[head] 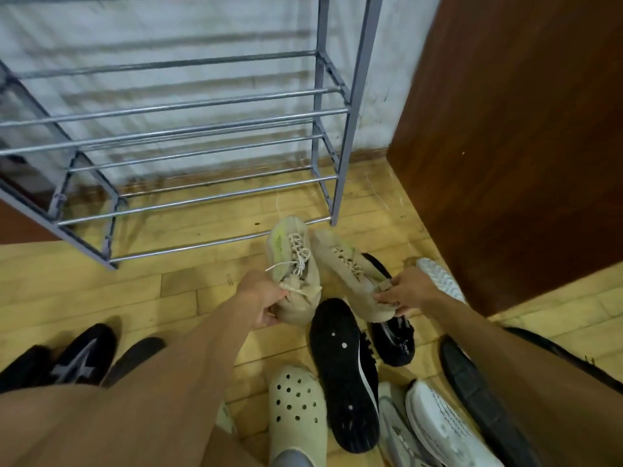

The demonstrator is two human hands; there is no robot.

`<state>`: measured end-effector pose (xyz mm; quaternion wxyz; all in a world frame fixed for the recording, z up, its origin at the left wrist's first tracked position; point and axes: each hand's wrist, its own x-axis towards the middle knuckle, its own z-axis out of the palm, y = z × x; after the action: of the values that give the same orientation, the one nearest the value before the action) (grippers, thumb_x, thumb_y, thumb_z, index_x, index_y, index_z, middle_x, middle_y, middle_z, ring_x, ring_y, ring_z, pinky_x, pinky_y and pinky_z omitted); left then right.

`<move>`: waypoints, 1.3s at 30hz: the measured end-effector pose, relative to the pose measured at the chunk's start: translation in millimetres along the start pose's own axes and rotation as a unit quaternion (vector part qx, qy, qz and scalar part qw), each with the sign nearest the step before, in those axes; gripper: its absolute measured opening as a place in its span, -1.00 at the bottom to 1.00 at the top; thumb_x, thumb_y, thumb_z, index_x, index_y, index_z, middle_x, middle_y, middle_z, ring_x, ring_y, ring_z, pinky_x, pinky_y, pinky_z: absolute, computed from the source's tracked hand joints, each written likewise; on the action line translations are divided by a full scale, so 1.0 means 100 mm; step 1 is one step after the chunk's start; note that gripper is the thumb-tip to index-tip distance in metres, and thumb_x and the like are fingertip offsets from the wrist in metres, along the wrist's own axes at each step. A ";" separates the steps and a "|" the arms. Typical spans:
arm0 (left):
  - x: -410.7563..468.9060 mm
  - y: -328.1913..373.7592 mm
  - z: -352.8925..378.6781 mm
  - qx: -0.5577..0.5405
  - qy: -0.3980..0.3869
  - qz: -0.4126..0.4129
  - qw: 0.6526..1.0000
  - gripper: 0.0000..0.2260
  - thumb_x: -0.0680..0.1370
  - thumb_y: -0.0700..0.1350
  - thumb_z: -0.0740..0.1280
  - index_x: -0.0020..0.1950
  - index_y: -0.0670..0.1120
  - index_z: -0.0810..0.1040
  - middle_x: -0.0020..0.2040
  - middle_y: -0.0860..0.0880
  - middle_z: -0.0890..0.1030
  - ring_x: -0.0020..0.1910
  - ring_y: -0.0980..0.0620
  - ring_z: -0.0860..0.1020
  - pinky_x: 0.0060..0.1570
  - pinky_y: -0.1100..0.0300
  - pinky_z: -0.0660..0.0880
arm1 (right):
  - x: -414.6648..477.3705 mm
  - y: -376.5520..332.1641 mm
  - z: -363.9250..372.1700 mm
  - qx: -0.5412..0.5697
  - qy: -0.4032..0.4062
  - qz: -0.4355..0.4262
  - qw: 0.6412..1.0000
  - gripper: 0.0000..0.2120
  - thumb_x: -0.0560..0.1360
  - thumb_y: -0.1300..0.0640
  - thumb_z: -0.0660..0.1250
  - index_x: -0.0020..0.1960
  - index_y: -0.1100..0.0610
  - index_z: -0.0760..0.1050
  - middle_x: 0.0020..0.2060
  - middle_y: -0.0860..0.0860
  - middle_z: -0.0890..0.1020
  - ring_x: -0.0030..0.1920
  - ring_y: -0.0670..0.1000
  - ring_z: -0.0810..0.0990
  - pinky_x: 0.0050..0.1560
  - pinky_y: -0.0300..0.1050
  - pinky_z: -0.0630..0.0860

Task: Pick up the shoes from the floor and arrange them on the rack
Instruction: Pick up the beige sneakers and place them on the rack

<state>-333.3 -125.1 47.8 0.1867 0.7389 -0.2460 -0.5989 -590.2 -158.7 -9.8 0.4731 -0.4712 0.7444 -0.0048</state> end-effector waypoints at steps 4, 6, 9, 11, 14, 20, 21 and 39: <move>0.24 0.08 -0.11 0.004 0.037 0.023 0.999 -0.84 0.51 -0.33 0.36 0.08 -0.24 0.55 -0.06 -0.18 0.57 -0.07 -0.16 0.55 -0.08 -0.04 0.56 | 0.16 -0.16 0.04 -0.023 0.052 -0.067 0.996 -0.66 0.38 -0.01 0.54 -0.02 0.25 0.66 -0.19 0.11 0.73 -0.22 0.02 0.70 -0.11 -0.06 0.68; 0.41 0.15 -0.16 -0.004 0.063 0.022 0.998 -0.86 0.48 -0.33 0.39 0.02 -0.24 0.57 -0.05 -0.20 0.60 -0.13 -0.15 0.56 -0.19 -0.01 0.57 | 0.28 -0.27 0.10 -0.034 0.069 -0.080 0.994 -0.66 0.35 -0.09 0.53 -0.07 0.18 0.67 -0.21 0.07 0.73 -0.19 0.02 0.71 -0.05 0.01 0.66; 0.74 0.23 -0.20 -0.038 0.083 0.029 0.995 -0.93 0.45 -0.31 0.43 -0.15 -0.21 0.57 -0.15 -0.17 0.60 -0.27 -0.04 0.54 -0.52 0.17 0.48 | 0.52 -0.48 0.23 -0.035 0.090 -0.102 0.990 -0.70 0.38 -0.11 0.51 -0.17 0.15 0.64 -0.28 0.01 0.68 -0.33 -0.07 0.62 -0.33 -0.24 0.56; 0.91 0.28 -0.21 -0.058 0.090 0.042 0.993 -0.90 0.45 -0.26 0.45 -0.19 -0.17 0.55 -0.22 -0.11 0.59 -0.30 0.00 0.53 -0.54 0.20 0.47 | 0.62 -0.63 0.31 -0.031 0.105 -0.119 0.987 -0.70 0.39 -0.11 0.49 -0.13 0.15 0.66 -0.28 0.01 0.66 -0.32 -0.09 0.58 -0.45 -0.37 0.42; 1.31 0.42 -0.24 -0.078 0.097 0.056 0.991 -0.90 0.46 -0.27 0.42 -0.19 -0.11 0.54 -0.11 -0.15 0.63 -0.19 -0.09 0.60 -0.25 0.05 0.60 | 0.94 -0.89 0.47 0.035 0.135 -0.138 0.981 -0.65 0.38 -0.07 0.51 0.01 0.18 0.69 -0.15 0.08 0.73 -0.12 0.03 0.67 -0.08 -0.09 0.61; 1.96 0.78 -0.33 -0.117 0.097 0.083 0.985 -0.68 0.45 -0.29 0.44 0.19 -0.21 0.53 0.05 -0.20 0.61 0.00 -0.15 0.60 -0.06 0.00 0.59 | 1.51 -1.31 0.65 0.092 0.178 -0.126 0.972 -0.70 0.41 -0.04 0.50 -0.05 0.18 0.69 -0.14 0.12 0.73 -0.08 0.09 0.68 -0.05 -0.06 0.60; 2.05 0.82 -0.34 -0.115 0.102 0.083 0.985 -0.68 0.44 -0.29 0.44 0.18 -0.21 0.55 0.05 -0.20 0.62 0.01 -0.16 0.61 -0.05 0.00 0.59 | 1.60 -1.38 0.66 0.094 0.185 -0.119 0.971 -0.70 0.41 -0.05 0.49 -0.05 0.19 0.68 -0.13 0.13 0.72 -0.06 0.11 0.67 -0.05 -0.06 0.59; 2.67 0.83 -0.26 0.035 0.162 0.108 0.980 -0.68 0.48 -0.03 0.41 0.21 -0.08 0.61 0.06 -0.14 0.67 0.04 -0.15 0.62 0.10 0.00 0.57 | 2.16 -1.52 0.67 0.064 0.205 -0.075 0.974 -0.72 0.54 -0.03 0.32 0.12 0.15 0.57 0.03 0.17 0.64 0.14 0.19 0.56 0.09 0.07 0.55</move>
<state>-276.1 -349.4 -111.0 0.2616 0.8011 -0.3114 -0.4390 -459.5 -366.0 -128.9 0.3378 -0.4832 0.7864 -0.1843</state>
